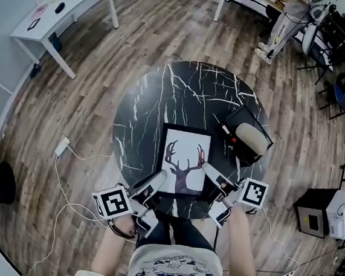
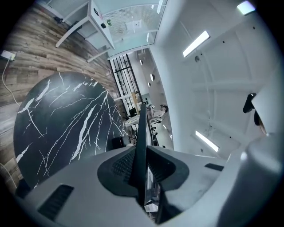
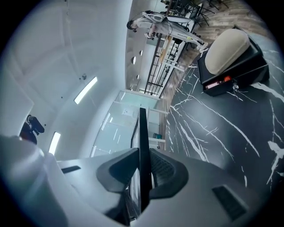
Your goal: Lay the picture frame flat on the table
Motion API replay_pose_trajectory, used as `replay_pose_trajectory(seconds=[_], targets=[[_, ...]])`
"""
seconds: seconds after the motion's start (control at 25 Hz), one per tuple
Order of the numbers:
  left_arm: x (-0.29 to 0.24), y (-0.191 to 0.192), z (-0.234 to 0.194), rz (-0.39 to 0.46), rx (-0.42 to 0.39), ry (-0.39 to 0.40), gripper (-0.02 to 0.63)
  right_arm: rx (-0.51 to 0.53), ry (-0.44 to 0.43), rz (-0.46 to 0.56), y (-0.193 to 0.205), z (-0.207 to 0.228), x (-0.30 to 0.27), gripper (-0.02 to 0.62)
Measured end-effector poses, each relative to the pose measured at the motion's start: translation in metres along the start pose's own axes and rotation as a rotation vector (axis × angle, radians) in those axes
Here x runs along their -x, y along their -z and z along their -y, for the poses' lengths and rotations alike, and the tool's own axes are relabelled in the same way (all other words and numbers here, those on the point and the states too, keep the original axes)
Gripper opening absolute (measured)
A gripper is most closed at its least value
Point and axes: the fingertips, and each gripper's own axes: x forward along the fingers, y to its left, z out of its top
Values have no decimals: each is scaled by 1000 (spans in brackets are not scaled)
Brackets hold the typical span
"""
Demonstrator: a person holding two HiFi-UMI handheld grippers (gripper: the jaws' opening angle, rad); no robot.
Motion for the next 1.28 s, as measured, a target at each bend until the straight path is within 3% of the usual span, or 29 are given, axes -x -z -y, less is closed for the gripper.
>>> replay_pose_trajectory(seconds=[0.2,0.48,0.68,0.88,1.28], targets=[[-15,10,-40,-23,19,-84,78,-3,57,-49,-3,39,-6,84],[-34,17,-90,-38,3,-136,79,-6,122,-98,6,97,-17,84],[-41,27,-123,-68,47,-204,80,-30,192,-121,15,135,-19,84],[-47,34,-151,-76,84,-240,81,-62,335,-149,22,176,-13,84],[-50,44,-187,-90,130,-288,83,-132,353,-177,36,208,-21,86]])
